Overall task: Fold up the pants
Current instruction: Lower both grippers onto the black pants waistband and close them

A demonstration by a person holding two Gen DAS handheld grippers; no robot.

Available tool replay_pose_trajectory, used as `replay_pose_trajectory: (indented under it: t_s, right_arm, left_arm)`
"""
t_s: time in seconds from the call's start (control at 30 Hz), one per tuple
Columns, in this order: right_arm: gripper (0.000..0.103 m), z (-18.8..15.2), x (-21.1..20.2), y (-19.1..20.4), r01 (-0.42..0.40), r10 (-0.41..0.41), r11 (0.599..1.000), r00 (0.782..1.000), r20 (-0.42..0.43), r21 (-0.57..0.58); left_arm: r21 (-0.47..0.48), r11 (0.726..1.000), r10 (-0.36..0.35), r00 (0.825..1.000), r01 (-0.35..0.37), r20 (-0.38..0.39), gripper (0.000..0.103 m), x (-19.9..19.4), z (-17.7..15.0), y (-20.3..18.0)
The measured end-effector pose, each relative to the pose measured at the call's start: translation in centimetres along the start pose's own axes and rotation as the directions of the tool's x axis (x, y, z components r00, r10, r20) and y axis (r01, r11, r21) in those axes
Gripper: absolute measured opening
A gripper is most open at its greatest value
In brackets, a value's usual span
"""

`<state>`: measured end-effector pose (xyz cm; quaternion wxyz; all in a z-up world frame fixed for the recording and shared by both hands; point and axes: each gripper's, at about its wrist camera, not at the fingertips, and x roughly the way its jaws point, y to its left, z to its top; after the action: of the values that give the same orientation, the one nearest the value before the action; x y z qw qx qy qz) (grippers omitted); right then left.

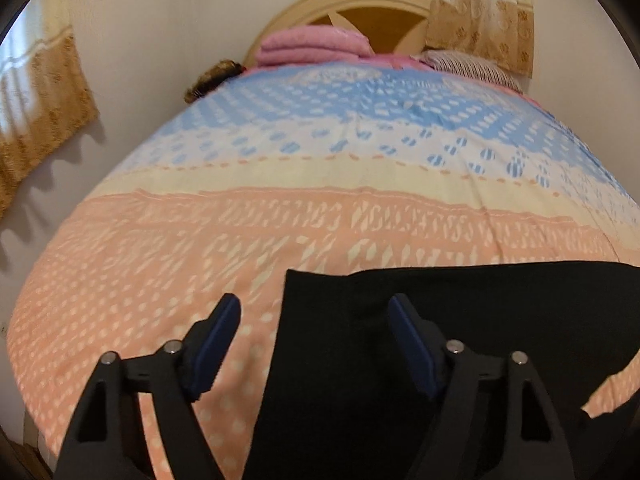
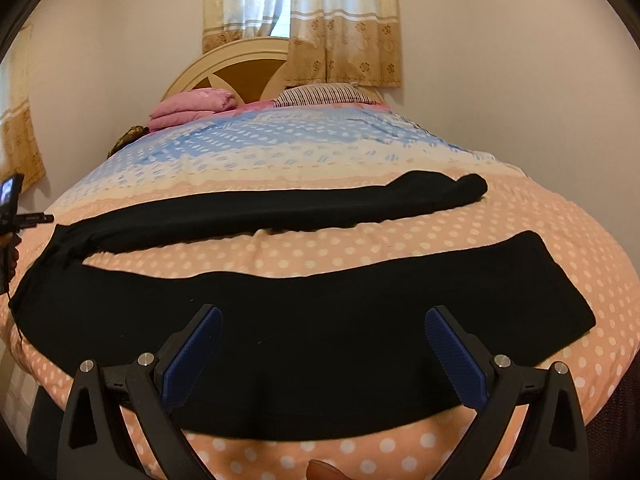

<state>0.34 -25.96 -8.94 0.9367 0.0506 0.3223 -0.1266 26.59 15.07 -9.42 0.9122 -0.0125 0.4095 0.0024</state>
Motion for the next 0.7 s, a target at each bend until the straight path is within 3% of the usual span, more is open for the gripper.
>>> replay_pose_trajectory:
  t_s: [0.13, 0.3, 0.47, 0.5, 0.57, 0.7]
  right_arm:
    - [0.102, 0.7, 1.3, 0.1, 0.006, -0.007, 1.000, 1.000, -0.025, -0.010]
    - [0.102, 1.9, 2.8, 0.2, -0.004, 0.003, 1.000, 0.999, -0.045, -0.020]
    - [0.100, 3.2, 4.1, -0.1, -0.009, 0.007, 0.999, 0.998, -0.056, -0.032]
    - [0.098, 3.5, 4.3, -0.3, -0.004, 0.002, 0.999, 0.999, -0.055, -0.036]
    - [0.076, 4.3, 4.8, -1.0, 0.021, -0.023, 0.999, 0.998, -0.050, -0.050]
    - [0.057, 6.5, 6.1, -3.8, 0.068, -0.069, 0.998, 0.997, -0.045, -0.017]
  left_arm:
    - [0.004, 1.000, -0.012, 0.999, 0.012, -0.037, 0.073, 2.7, 0.8, 0.9]
    - [0.001, 0.999, -0.035, 0.995, 0.035, -0.095, 0.045, 5.3, 0.9, 1.2]
    - [-0.032, 0.994, -0.105, 0.992, 0.103, -0.070, 0.045, 5.9, 0.8, 1.9]
    - [-0.037, 0.992, -0.122, 0.991, 0.120, -0.061, 0.044, 5.9, 0.8, 2.1]
    - [-0.052, 0.987, -0.154, 0.986, 0.151, -0.058, 0.038, 6.0, 0.8, 2.7]
    - [-0.053, 0.977, -0.210, 0.977, 0.208, -0.027, 0.018, 5.3, 0.6, 3.0]
